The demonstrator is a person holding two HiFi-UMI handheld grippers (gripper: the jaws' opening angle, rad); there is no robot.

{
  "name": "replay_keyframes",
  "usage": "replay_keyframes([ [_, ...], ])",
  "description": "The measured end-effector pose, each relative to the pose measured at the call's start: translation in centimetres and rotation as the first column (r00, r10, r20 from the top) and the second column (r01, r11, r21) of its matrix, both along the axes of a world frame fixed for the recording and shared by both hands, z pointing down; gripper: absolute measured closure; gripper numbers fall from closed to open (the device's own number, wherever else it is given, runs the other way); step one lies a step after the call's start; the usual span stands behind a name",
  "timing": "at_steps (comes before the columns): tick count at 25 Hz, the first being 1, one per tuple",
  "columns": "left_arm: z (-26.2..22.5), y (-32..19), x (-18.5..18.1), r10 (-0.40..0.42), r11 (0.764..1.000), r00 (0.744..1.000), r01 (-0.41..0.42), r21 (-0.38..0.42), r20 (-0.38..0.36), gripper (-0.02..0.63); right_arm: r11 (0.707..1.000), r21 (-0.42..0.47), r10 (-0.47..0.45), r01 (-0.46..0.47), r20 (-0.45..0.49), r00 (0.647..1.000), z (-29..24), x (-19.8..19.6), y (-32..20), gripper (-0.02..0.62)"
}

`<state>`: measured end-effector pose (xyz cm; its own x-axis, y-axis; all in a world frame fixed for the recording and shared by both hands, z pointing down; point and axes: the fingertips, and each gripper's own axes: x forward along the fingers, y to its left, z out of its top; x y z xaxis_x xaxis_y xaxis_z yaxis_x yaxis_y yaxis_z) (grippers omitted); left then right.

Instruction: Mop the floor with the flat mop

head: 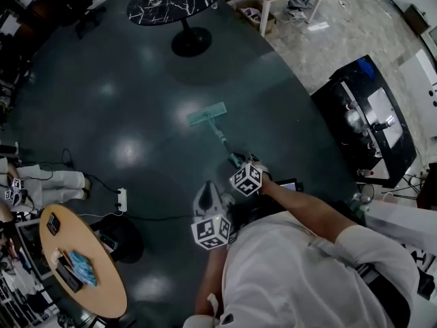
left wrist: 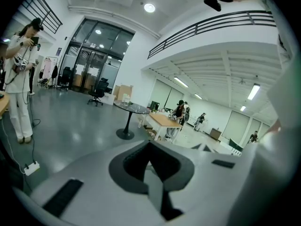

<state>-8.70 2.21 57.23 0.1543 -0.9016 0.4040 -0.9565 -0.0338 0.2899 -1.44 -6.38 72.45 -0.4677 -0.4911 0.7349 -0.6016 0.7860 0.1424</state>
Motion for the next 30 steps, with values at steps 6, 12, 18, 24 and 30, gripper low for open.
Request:
replay_keyframes([
  [6,0.1,1.6,-1.7,-0.033,0.999,0.999,0.033,-0.019,0.003,0.601,1.0,0.019,-0.023,0.025,-0.089,0.996,2.4,-3.1,-6.7,0.479],
  [12,0.4,2.4,-3.7,-0.067,0.998,0.998,0.067,-0.022,0.002,0.601,0.999,0.001,-0.051,0.051,-0.11,0.993,1.1,-0.7,-5.0,0.479],
  [18,-0.5,1.6,-4.9,-0.093,0.996,0.996,0.093,0.007,-0.01,0.601,0.997,-0.052,-0.062,0.056,-0.114,0.992,-3.1,6.1,3.1,0.479],
  [24,-1.0,0.9,-5.2,-0.101,0.994,0.995,0.102,0.024,-0.018,0.601,0.996,-0.082,-0.056,0.046,-0.116,0.992,-7.2,10.2,9.2,0.48],
  [30,-0.4,1.0,-3.9,-0.08,0.997,0.996,0.081,0.009,-0.029,0.601,0.997,-0.053,-0.056,0.053,-0.064,0.996,-6.6,10.1,10.2,0.48],
])
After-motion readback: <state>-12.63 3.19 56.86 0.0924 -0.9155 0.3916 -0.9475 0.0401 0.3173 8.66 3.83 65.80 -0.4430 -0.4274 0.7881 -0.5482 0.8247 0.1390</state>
